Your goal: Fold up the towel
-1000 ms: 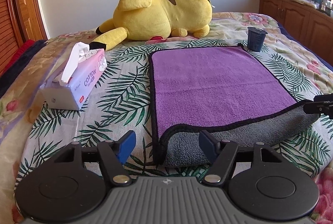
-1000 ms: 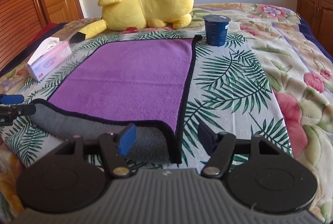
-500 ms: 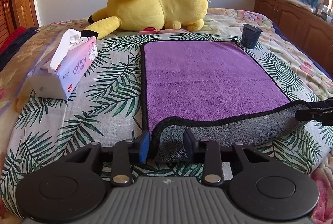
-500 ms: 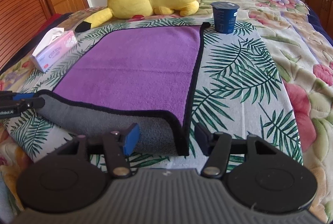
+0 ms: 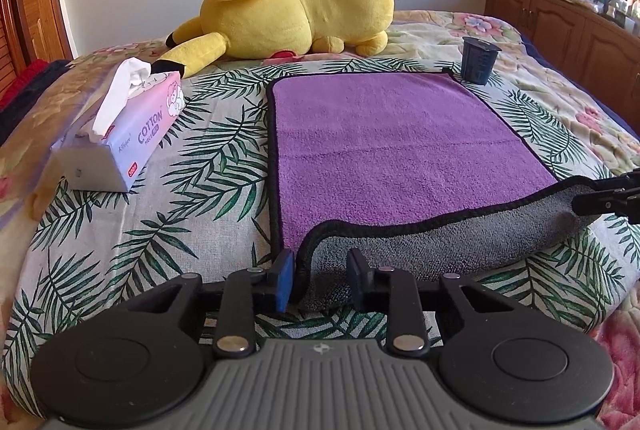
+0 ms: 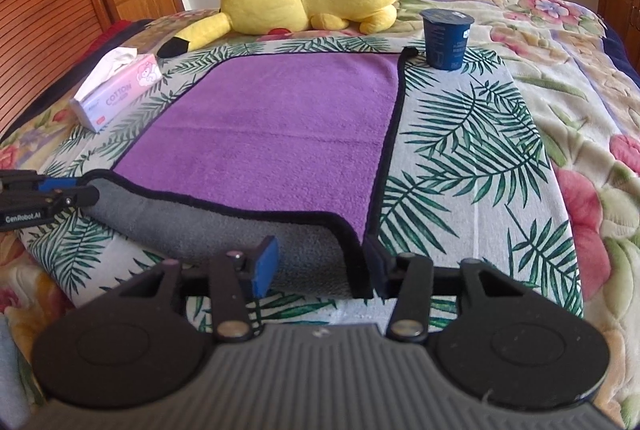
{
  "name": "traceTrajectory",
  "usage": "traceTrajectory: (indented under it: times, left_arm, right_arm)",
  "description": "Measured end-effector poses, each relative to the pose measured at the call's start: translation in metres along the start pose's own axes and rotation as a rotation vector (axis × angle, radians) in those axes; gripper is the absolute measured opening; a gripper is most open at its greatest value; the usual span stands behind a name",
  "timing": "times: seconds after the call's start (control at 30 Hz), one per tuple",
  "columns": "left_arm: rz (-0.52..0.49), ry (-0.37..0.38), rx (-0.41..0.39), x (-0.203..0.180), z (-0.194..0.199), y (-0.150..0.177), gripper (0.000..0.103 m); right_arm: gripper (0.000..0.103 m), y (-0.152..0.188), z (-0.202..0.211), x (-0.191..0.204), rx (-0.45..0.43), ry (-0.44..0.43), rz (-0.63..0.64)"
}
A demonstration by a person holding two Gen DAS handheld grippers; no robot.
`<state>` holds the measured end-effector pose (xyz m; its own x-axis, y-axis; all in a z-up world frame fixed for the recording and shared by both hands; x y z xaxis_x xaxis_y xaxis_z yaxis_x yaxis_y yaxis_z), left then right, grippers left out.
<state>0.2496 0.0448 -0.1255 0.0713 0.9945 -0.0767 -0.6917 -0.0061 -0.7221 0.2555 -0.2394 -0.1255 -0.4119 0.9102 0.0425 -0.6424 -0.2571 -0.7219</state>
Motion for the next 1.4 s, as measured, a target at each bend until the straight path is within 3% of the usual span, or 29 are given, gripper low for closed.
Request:
traceTrajectory:
  times: [0.2, 0.37, 0.53, 0.63, 0.8, 1.4]
  left_arm:
    - [-0.009, -0.004, 0.0, 0.0, -0.001, 0.001, 0.008]
    - [-0.01, -0.002, -0.004, -0.001, -0.001, 0.001, 0.004]
    - [-0.01, 0.008, -0.009, -0.001, 0.001, 0.001, 0.0]
    - [-0.012, 0.01, -0.012, -0.002, 0.001, 0.0, 0.0]
    - [0.0, 0.012, -0.027, 0.0, 0.003, -0.002, 0.0]
    - [0.016, 0.032, -0.098, -0.001, 0.018, -0.014, 0.0]
  right_arm:
    - [0.047, -0.003, 0.003, 0.003, -0.013, -0.019, 0.014]
    - [0.028, -0.003, 0.001, 0.006, -0.003, -0.026, 0.038]
    - [0.021, -0.001, 0.0, 0.003, 0.006, 0.001, 0.039]
    - [0.009, 0.001, -0.001, 0.001, 0.013, 0.016, 0.044]
    - [0.005, 0.002, -0.002, 0.0, 0.012, 0.02, 0.048]
    - [0.004, -0.01, 0.01, -0.001, -0.091, 0.032, 0.047]
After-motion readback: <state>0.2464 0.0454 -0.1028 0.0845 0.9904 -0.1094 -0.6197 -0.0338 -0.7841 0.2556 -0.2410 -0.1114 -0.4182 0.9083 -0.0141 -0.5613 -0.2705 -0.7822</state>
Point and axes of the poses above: each gripper's, at about its wrist camera, not at the fingertips, and z roughly against the way its jaws point, x to its left, y to its underside, the point moved 5 cm from there along -z, roughly the way its jaws point, and after that the axes turned 8 degrees about z, right-handed, at the moved point
